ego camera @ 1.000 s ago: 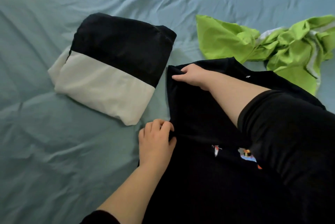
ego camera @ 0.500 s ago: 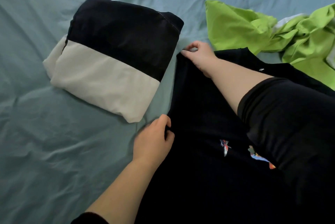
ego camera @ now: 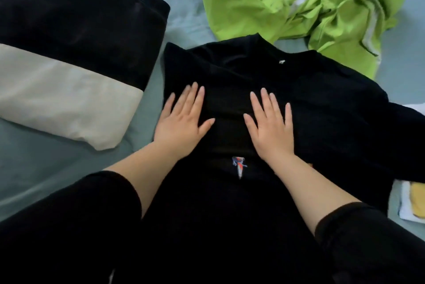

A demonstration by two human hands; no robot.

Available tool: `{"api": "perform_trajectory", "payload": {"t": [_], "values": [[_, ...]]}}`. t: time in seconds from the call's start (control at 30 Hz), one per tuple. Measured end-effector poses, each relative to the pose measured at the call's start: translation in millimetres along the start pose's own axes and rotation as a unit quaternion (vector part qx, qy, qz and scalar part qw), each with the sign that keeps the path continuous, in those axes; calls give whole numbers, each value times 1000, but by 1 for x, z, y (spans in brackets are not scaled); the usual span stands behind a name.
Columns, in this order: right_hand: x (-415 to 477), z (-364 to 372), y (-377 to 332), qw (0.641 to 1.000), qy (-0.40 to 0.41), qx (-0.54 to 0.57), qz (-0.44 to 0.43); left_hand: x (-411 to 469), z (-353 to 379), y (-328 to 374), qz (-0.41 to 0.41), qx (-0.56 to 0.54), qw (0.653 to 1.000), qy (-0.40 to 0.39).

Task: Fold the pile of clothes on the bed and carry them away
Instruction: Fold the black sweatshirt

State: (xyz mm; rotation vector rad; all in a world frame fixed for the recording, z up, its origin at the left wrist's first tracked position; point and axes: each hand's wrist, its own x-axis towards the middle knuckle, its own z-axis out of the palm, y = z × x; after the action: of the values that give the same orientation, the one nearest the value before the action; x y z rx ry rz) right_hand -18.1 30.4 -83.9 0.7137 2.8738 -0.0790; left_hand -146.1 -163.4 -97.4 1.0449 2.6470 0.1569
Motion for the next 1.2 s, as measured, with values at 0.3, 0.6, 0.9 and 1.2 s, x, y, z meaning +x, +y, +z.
{"api": "perform_trajectory", "payload": {"t": [0.3, 0.6, 0.9, 1.2], "values": [[-52, 12, 164, 997, -23, 7, 71, 1, 1, 6, -23, 63, 997, -28], [-122, 1, 162, 977, -88, 78, 179, -46, -15, 99, -116, -20, 983, -137], [-205, 17, 155, 939, -321, 55, 107, -105, 32, 185, -29, 16, 933, -357], [-194, 31, 147, 926, -363, 35, 101, -96, 34, 197, -73, 61, 907, -411]]}}
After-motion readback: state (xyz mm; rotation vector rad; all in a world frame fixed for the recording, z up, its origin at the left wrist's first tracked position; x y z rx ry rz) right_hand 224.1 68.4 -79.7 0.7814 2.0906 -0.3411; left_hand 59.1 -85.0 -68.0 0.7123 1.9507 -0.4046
